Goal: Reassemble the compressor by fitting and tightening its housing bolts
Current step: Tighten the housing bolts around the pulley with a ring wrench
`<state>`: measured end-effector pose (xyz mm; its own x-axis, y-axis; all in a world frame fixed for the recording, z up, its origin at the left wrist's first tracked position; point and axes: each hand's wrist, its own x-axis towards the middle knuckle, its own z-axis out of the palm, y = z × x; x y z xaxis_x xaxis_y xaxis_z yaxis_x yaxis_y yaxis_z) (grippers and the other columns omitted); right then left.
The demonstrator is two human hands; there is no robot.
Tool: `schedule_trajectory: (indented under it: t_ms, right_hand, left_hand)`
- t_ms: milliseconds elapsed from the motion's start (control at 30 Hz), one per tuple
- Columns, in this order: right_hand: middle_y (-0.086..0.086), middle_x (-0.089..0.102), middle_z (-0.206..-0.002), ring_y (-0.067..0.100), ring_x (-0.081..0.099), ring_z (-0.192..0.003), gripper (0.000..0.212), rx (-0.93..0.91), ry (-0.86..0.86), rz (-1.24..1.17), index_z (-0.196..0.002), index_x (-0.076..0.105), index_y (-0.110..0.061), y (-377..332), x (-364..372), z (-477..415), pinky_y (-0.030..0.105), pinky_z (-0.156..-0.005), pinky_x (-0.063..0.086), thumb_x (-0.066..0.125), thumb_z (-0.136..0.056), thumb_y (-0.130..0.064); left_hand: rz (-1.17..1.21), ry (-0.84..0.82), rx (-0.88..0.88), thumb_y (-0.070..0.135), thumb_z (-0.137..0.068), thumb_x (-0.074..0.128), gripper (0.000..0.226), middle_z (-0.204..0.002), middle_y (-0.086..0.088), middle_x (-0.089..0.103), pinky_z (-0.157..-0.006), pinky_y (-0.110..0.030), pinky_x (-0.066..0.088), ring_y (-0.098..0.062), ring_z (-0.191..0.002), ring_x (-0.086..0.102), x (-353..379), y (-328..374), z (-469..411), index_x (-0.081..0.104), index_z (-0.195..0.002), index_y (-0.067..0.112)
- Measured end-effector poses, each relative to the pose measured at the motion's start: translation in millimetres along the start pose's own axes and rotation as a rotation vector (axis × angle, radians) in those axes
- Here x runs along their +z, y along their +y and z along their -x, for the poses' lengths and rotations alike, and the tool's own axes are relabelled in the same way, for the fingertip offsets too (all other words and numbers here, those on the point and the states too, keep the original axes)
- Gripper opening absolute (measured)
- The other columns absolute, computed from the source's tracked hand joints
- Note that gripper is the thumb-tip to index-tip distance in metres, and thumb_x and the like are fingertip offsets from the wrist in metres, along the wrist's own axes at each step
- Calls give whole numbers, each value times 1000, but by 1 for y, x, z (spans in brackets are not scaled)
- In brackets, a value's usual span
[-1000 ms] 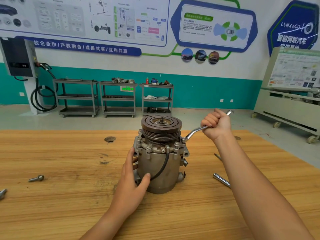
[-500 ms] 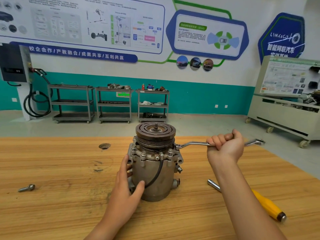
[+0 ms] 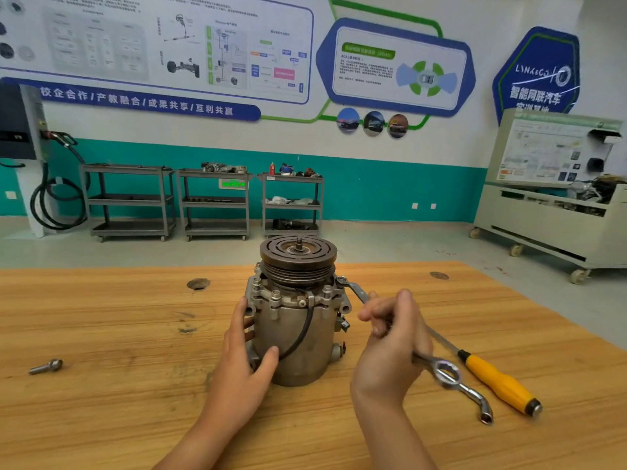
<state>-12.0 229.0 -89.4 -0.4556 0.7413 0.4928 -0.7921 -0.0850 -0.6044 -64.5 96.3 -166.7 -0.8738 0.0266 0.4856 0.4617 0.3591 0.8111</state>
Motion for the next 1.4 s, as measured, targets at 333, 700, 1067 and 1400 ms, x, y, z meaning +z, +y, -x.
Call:
schedule_trajectory:
  t_ms: [333, 700, 1067, 1400]
  right_hand:
    - [1, 66, -87, 16, 58, -93, 24, -706, -563, 719, -80, 68, -9, 40, 30, 34, 43, -96, 42, 51, -85, -25]
    - [-19, 38, -47, -4, 31, -40, 47, -606, -336, 24, -50, 43, -16, -10, 68, -18, 12, -40, 29, 48, -95, -29]
    - [-6, 16, -39, 10, 8, -37, 48, 316, -25, -521, -55, 24, -19, -31, 16, -118, 18, -40, 10, 26, -101, -33]
    - [-7, 17, -36, 8, 13, -29, 64, 558, 11, -606, -38, 31, -20, 16, 6, -127, 14, -33, 15, 25, -100, -32]
  left_hand:
    - [-69, -74, 30, 40, -86, 51, 57, -130, -12, 49, -100, -33, 43, -24, -124, 46, 0, -4, -6, 40, -133, 10]
    - [21, -10, -13, 22, -89, 61, 89, -144, 8, 33, -94, -24, 38, -3, -122, 40, 0, -4, -3, -5, -121, 72]
    - [19, -8, 4, 22, -89, 60, 90, -146, 8, 31, -98, -28, 38, -1, -122, 38, -1, -1, -3, -6, -114, 77]
    - [18, 6, -12, 23, -89, 60, 90, -144, 10, 31, -79, -9, 36, 2, -118, 38, 1, -7, -4, -6, -111, 80]
